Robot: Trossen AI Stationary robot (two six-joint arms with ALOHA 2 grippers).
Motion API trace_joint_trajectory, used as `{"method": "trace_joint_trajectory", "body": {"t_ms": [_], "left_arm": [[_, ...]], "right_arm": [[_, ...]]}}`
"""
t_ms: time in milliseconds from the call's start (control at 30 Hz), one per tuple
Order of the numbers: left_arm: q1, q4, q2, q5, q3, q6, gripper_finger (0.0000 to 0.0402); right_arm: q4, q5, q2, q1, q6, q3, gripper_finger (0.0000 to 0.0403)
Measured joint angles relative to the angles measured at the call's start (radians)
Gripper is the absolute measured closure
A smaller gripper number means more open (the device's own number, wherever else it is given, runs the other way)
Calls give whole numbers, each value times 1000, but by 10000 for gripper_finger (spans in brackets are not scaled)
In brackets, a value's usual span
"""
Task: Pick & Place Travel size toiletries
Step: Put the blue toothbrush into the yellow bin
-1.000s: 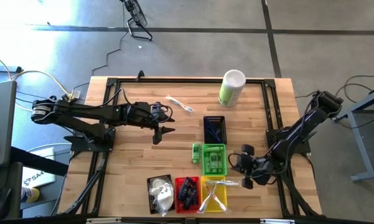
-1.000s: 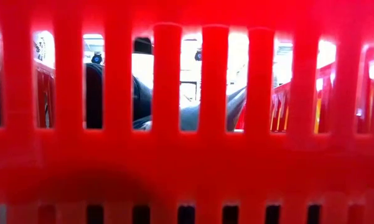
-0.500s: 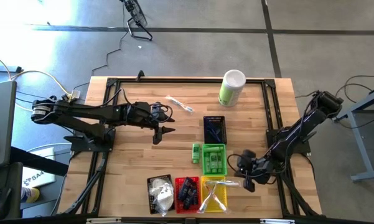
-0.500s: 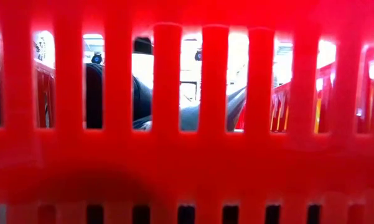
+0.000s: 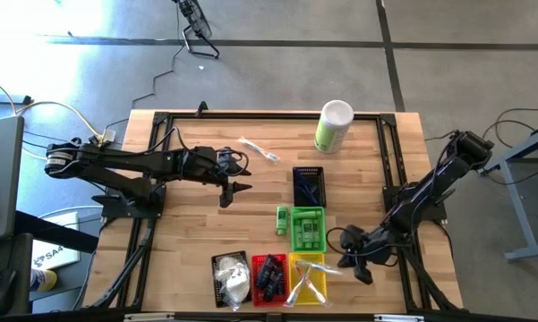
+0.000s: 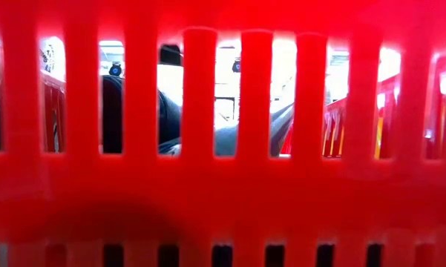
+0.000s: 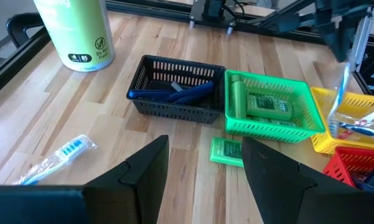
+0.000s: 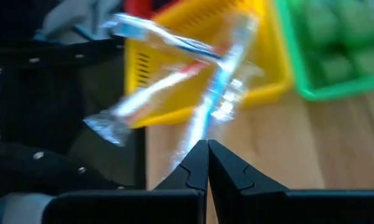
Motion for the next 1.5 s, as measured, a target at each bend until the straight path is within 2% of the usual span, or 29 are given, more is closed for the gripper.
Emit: {"method": "trace_joint_trajectory", "body": {"t_ms": [100,200,400,500,833,1033,1367,1500], "left_arm": [[0,0,0,0,0,0,204],[0,0,0,-1,0,0,204],[0,0,0,-2,0,0,204],[0,0,0,-5,0,0,204],[0,-11,0,-4,0,0,204],[0,-15,0,-4,0,0,204],[0,-18,0,-3,0,0,204],[0,-18,0,1,0,0,204]], "right_arm": [[65,-1,0,9,-79,0,401],[55,41,0,9,-101,0,401],[-95,70,1,-8,34,0,401],[-100,63,20,-17,48,0,401],[62,-2,174,-15,44,0,401],[134,15,179,-15,14,0,401],[275,-75,179,-15,-44,0,401],[348,-105,179,-7,-132,0,401]]}}
